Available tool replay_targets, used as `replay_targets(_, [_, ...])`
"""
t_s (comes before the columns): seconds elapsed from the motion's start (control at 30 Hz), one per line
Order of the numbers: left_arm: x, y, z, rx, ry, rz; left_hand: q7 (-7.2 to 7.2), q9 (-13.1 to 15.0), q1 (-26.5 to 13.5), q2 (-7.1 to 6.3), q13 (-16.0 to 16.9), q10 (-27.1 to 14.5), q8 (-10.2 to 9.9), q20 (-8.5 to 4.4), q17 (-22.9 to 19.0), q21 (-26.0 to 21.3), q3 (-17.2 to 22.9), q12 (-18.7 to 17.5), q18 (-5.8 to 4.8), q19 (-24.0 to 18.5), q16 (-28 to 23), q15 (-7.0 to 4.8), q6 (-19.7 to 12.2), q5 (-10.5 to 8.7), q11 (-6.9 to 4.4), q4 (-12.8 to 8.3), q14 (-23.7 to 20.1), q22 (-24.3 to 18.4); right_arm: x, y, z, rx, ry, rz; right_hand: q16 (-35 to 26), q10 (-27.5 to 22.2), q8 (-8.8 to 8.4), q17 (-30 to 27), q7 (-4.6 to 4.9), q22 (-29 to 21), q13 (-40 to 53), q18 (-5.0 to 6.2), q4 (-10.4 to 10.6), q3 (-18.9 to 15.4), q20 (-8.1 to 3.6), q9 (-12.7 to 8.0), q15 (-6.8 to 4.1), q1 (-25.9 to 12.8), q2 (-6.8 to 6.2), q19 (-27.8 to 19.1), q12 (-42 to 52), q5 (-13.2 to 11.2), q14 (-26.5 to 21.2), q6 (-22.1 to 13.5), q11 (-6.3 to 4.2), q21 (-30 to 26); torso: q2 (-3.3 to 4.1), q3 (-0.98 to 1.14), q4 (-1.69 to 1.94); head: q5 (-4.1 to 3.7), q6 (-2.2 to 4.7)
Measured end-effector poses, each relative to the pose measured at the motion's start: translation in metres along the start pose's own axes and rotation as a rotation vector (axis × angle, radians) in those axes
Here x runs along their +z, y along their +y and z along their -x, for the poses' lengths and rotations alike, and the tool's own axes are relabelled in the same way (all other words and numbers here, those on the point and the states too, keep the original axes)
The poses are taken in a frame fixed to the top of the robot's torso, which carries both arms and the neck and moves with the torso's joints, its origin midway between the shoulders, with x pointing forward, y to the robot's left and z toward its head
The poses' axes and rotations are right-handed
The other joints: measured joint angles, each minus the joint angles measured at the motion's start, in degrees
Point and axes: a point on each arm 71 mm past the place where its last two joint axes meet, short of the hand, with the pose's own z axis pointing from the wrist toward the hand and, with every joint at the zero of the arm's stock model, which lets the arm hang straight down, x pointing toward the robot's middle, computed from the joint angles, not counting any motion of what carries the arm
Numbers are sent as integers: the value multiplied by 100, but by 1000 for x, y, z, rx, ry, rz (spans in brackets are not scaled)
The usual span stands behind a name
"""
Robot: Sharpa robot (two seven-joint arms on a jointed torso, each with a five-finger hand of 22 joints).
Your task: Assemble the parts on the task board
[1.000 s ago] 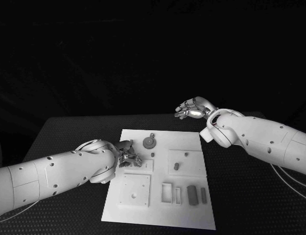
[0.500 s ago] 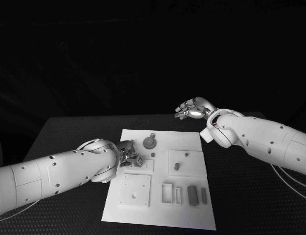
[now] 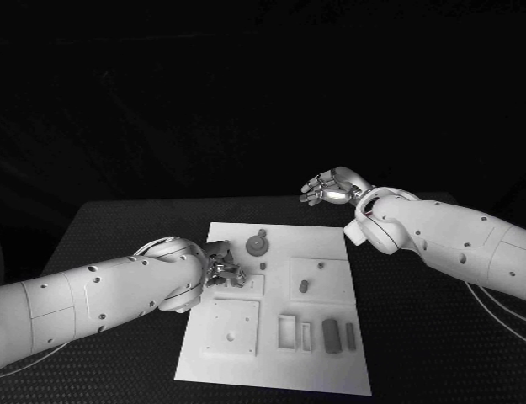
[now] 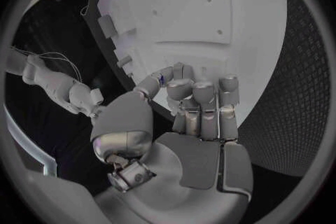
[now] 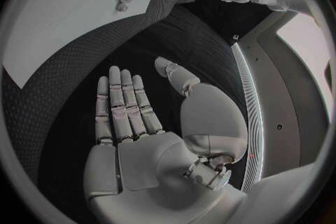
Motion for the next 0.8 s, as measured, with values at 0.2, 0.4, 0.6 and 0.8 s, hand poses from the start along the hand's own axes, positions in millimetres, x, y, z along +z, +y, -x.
replay_targets(0.2, [1,-2,0,12,5,3,0,7,-25,-25,-12,0,13,0,-19,0,128,4,0,0,46,0,0,-1,0,21,0,0,0,0,-1,0,3,0,0,21,0,-7,0,0,0,0,0,0,-20,0,0,0,0,-20,0,0,0,0,20,0,-1,-3,0,3,0])
replay_targets(0.4, [2,-4,1,26,10,6,0,12,-33,-16,-19,-1,19,0,-32,0,154,27,0,0,62,0,0,-1,1,19,0,-1,0,0,-1,1,5,0,0,21,0,-7,0,0,1,0,0,0,-20,0,0,23,23,-20,-22,0,0,0,21,0,-2,-3,0,3,7])
replay_targets(0.6, [2,-6,1,38,15,7,0,15,-73,14,-41,-7,20,0,-58,22,197,53,0,0,62,0,0,11,7,20,0,-1,0,0,-1,1,7,0,-23,20,0,-12,0,1,1,0,0,0,-1,0,0,23,23,-40,-22,0,0,0,21,0,-2,-3,0,-1,8])
replay_targets(0.8, [3,-8,1,48,18,10,0,21,-164,71,-77,-9,62,0,-113,22,260,94,0,0,112,0,0,-247,9,84,0,2,0,0,-1,1,9,-1,-23,20,0,-12,0,1,-4,0,0,0,-1,-4,0,23,23,-40,-22,22,0,0,21,0,-3,-3,-1,-1,2])
